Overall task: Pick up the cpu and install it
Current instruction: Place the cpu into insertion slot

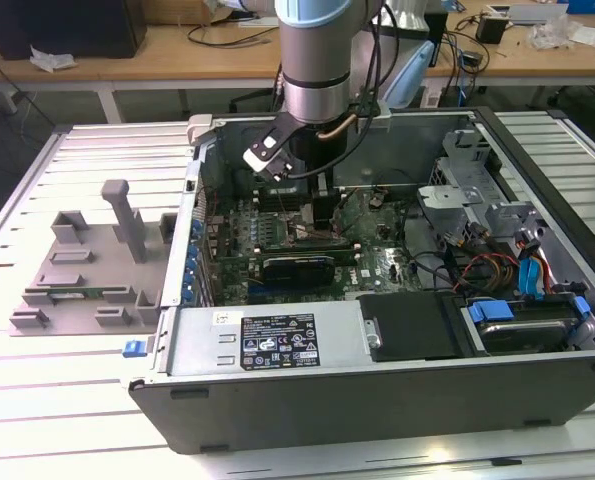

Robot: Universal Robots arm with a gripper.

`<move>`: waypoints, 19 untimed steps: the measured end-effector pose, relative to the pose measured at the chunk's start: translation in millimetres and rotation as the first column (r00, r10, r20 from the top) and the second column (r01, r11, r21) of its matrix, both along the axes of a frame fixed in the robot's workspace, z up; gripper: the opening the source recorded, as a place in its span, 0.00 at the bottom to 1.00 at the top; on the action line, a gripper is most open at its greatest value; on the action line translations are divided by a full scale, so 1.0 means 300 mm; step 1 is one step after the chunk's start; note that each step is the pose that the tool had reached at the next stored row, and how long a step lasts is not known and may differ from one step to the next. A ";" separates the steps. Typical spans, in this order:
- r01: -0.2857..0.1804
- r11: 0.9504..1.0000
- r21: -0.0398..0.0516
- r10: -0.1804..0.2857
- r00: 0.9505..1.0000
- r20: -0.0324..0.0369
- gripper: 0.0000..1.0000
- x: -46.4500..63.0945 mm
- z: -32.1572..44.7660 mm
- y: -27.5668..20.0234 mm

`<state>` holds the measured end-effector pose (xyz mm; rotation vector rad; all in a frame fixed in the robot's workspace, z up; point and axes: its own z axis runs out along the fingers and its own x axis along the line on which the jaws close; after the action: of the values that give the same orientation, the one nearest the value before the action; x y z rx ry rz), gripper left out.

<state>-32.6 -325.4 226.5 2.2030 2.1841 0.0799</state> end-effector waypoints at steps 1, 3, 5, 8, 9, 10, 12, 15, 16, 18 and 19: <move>0.000 1.000 0.000 0.000 1.000 0.000 0.55 0.000 -0.005 0.001; 0.000 1.000 0.000 0.000 1.000 0.000 0.55 -0.004 -0.020 0.003; 0.000 1.000 0.000 0.000 1.000 0.000 0.55 -0.010 -0.031 0.003; 0.000 1.000 0.000 0.000 1.000 0.000 0.55 -0.015 -0.050 0.003; 0.000 1.000 0.000 0.000 1.000 0.000 0.55 -0.017 -0.053 0.006; 0.000 1.000 0.000 0.000 1.000 0.000 0.55 -0.019 -0.057 0.012; 0.000 1.000 0.000 0.000 1.000 0.000 0.55 -0.021 -0.061 0.016; 0.000 1.000 0.000 0.000 1.000 0.000 0.55 -0.024 -0.081 0.017; 0.000 1.000 0.000 0.000 1.000 0.000 0.55 -0.025 -0.085 0.017; 0.000 1.000 0.000 0.000 1.000 0.000 0.55 -0.025 -0.088 0.017; 0.000 1.000 0.000 0.000 1.000 0.000 0.55 -0.025 -0.092 0.017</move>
<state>-40.2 -320.4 198.9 2.2031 2.1839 0.0799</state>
